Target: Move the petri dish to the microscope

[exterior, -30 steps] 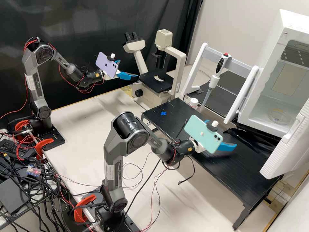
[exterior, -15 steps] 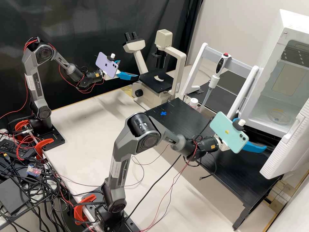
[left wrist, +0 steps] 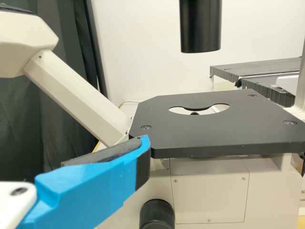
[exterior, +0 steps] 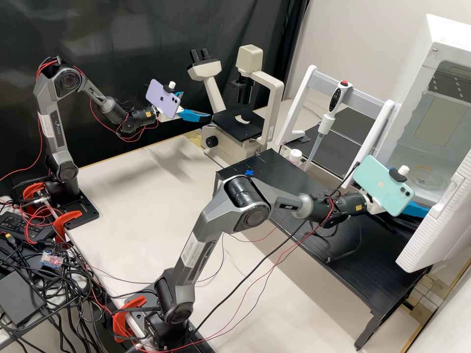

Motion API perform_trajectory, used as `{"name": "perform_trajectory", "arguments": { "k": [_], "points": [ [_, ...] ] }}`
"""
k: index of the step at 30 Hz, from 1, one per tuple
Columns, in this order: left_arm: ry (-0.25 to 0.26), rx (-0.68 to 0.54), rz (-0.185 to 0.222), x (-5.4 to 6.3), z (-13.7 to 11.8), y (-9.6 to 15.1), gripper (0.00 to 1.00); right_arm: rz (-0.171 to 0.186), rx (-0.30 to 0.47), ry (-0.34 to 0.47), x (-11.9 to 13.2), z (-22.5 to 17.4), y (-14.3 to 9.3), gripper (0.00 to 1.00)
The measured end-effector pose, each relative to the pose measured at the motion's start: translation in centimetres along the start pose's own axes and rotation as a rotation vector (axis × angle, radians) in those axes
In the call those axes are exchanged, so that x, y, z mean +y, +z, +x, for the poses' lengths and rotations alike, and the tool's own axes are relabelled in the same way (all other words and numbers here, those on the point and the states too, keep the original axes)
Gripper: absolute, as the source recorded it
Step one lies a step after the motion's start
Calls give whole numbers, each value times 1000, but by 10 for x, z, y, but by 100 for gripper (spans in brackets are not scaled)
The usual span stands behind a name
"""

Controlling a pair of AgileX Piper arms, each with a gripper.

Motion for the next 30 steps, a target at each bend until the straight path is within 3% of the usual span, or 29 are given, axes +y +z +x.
{"name": "perform_trajectory", "arguments": {
  "k": [4,8,12,19,23,24,28,30],
  "points": [
    [0,0,0,0,0,0,100,-23,8,-35,-6,29,-1,100],
    [0,0,0,0,0,0,100,-25,6,-52,-13,54,-2,100],
    [0,0,0,0,0,0,100,-60,11,-60,-19,74,-4,100],
    [0,0,0,0,0,0,100,-93,25,-84,-32,97,-8,100],
    [0,0,0,0,0,0,100,-82,30,-92,-37,104,-9,100],
    [0,0,0,0,0,0,100,-77,24,-95,-38,105,-7,0],
    [0,0,0,0,0,0,100,-28,12,-101,-41,112,-5,0],
    [0,0,0,0,0,0,100,-21,9,-109,-43,114,-3,0]
  ]
}}
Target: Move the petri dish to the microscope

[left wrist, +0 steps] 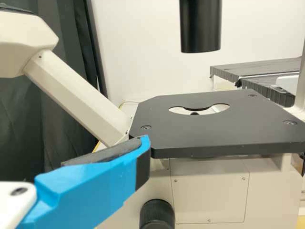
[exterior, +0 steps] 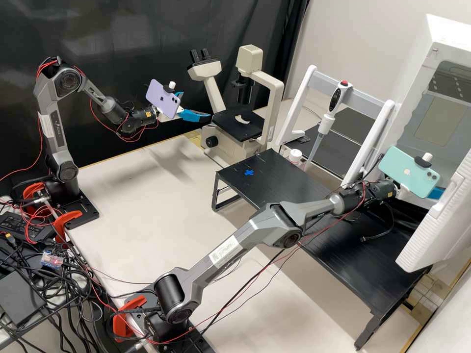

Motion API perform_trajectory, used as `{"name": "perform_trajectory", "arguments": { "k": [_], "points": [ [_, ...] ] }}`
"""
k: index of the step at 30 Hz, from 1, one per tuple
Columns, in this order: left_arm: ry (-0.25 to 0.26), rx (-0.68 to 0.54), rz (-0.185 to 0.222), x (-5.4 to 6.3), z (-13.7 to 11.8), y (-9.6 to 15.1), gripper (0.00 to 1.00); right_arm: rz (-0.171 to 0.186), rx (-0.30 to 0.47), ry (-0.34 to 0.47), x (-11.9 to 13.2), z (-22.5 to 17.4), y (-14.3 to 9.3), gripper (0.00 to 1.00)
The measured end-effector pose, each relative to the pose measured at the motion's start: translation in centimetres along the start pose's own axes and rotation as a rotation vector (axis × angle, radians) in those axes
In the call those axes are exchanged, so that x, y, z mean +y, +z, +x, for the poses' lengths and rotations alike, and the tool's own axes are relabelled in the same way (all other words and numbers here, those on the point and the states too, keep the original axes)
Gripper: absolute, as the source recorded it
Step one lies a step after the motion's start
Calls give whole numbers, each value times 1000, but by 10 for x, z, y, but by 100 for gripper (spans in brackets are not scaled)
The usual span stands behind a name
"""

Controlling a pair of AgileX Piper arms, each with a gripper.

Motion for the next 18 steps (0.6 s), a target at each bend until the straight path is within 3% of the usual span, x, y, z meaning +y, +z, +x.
{"name": "perform_trajectory", "arguments": {
  "k": [8,11,18],
  "points": [
    [0,0,0,0,0,0,100,20,6,-19,-3,6,4,0],
    [0,0,0,0,0,0,100,6,6,-21,-3,7,5,0],
    [0,0,0,0,0,0,100,10,6,-12,-2,9,9,0]
  ]
}}
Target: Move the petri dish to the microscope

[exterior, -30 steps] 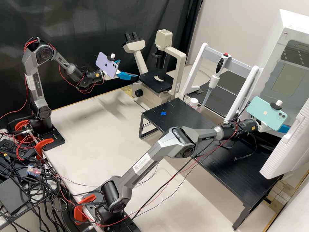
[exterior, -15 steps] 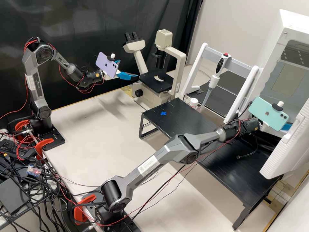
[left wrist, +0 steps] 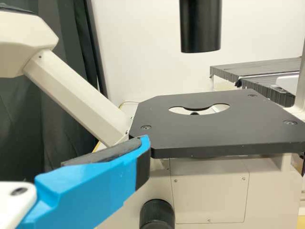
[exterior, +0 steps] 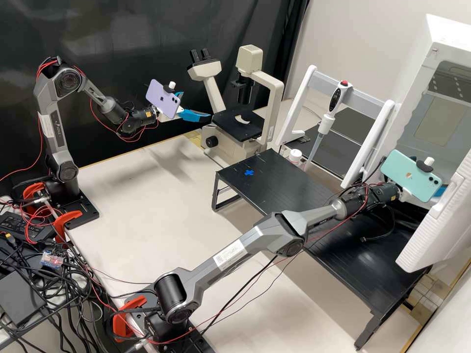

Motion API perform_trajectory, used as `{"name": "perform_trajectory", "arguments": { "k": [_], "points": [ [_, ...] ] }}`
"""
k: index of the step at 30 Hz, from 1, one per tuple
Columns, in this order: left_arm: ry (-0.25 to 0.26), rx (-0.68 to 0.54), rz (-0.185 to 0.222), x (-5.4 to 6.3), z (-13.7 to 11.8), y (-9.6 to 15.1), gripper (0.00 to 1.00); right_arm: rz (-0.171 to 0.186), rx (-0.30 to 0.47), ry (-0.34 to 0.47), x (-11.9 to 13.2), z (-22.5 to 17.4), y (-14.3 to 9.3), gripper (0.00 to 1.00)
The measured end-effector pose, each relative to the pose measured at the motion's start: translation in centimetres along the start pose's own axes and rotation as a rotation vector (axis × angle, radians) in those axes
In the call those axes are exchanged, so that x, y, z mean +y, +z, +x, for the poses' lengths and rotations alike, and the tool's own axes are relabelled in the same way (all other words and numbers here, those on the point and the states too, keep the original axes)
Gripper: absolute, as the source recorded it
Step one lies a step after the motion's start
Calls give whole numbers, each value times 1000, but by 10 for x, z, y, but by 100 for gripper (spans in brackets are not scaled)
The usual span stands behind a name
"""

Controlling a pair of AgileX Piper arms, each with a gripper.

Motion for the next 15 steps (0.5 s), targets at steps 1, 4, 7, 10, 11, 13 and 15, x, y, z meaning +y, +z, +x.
{"name": "perform_trajectory", "arguments": {
  "k": [1,4,7,10,11,13,15],
  "points": [
    [0,0,0,0,0,0,100,-3,0,0,0,0,0,0],
    [0,0,0,0,0,0,100,-5,0,0,0,0,0,0],
    [0,0,0,0,0,0,100,-4,-2,3,-1,0,2,0],
    [0,0,0,0,0,0,100,-12,-1,12,-2,0,3,0],
    [0,0,0,0,0,0,100,-12,-1,15,-2,0,3,0],
    [0,0,0,0,0,0,100,-21,-5,20,-1,-2,4,0],
    [0,0,0,0,0,0,100,-21,-18,23,0,-5,4,0]
  ]
}}
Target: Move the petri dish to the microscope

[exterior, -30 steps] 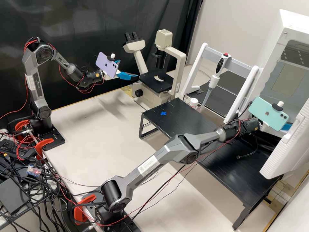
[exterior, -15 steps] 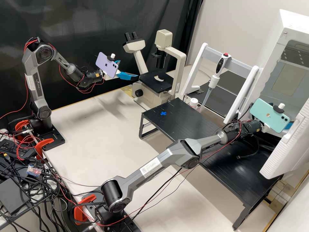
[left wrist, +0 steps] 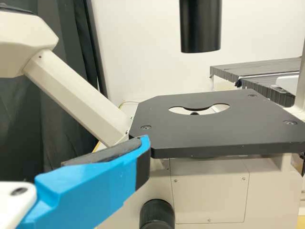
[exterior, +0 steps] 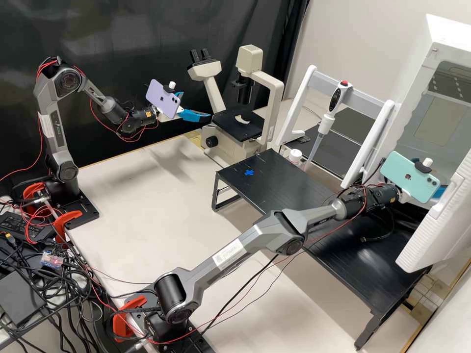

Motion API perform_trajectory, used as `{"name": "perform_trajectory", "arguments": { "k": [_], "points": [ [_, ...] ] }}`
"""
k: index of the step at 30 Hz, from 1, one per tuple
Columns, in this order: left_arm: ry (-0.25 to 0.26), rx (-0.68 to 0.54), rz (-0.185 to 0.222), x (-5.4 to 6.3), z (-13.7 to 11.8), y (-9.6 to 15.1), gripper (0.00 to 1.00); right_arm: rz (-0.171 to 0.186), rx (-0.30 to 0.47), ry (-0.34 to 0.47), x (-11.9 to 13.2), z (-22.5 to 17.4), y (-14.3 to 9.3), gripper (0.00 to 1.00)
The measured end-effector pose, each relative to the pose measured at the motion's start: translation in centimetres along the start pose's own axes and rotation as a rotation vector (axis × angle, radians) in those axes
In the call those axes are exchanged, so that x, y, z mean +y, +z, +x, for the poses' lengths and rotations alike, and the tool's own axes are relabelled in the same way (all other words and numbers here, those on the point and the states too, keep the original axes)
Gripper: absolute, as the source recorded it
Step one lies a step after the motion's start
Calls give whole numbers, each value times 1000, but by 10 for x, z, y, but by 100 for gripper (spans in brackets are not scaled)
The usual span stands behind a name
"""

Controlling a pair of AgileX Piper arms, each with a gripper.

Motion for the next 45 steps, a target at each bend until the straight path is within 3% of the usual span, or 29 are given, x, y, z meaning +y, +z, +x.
{"name": "perform_trajectory", "arguments": {
  "k": [2,6,7,14,20,34,45],
  "points": [
    [0,0,0,0,0,0,100,-10,-18,5,1,-4,1,0],
    [0,0,0,0,0,0,100,3,-47,29,5,-18,2,0],
    [0,0,0,0,0,0,100,-12,-41,33,7,-22,0,0],
    [0,0,0,0,0,0,100,-26,40,44,7,-53,2,0],
    [0,0,0,0,0,0,100,4,110,31,13,-97,4,0],
    [0,0,0,0,0,0,100,34,94,52,21,-190,22,0],
    [0,0,0,0,0,0,100,42,229,119,26,-263,-5,0]
  ]
}}
